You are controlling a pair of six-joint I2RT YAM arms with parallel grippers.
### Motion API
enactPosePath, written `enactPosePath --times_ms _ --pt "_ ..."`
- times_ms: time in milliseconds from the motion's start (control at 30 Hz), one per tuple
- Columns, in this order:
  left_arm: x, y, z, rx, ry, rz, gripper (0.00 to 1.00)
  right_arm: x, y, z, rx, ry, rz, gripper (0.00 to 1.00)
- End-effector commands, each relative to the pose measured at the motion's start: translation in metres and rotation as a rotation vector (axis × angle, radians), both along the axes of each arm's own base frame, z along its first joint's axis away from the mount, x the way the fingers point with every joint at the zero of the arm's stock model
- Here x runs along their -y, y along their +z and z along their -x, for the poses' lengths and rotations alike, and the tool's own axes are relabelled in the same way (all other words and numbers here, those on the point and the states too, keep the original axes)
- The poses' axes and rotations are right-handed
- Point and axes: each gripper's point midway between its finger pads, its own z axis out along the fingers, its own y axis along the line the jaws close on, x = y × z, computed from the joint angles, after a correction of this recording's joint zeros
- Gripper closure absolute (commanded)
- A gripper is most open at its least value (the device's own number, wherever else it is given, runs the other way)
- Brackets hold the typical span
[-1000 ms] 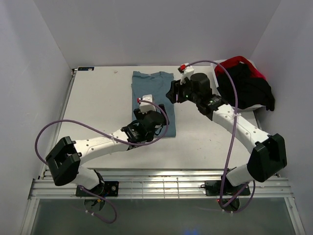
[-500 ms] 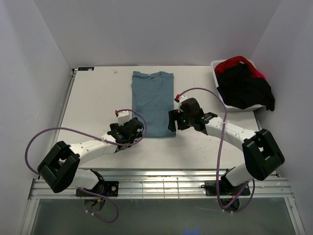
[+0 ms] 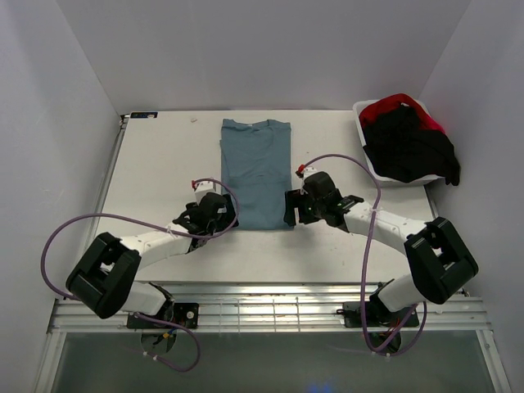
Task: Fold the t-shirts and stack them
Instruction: Grab one side of the 2/3 rectangular tshirt with both arms
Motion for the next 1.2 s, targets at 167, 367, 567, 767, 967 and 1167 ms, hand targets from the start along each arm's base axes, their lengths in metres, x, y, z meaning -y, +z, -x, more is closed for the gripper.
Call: enactPosePath --times_ms 167,367,567,767,967,1167 --pt "0.01 -0.005 -0.002 -0.025 -0.055 0.044 0.02 -0.004 -0.003 -0.01 0.031 -0.048 -0.023 0.22" --pt "0.008 -0.012 0.0 -0.038 -0.052 0.049 0.02 -0.007 -0.022 -0.007 -0.008 -0.052 -0.027 0.23" --pt "0.008 -0.018 0.002 -0.052 -0.054 0.053 0.02 -0.007 -0.043 0.002 -0.055 -0.054 -0.026 0.24" --pt "0.006 -0.024 0.005 -0.077 -0.05 0.047 0.11 -0.006 -0.054 0.009 -0.082 -0.055 -0.014 0.26" --pt "0.005 -0.025 0.009 -0.098 -0.046 0.049 0.21 -0.01 -0.057 0.015 -0.093 -0.044 -0.014 0.29" --pt "0.006 -0.023 0.012 -0.099 -0.051 0.061 0.29 -0.015 -0.061 0.022 -0.104 -0.03 -0.011 0.33"
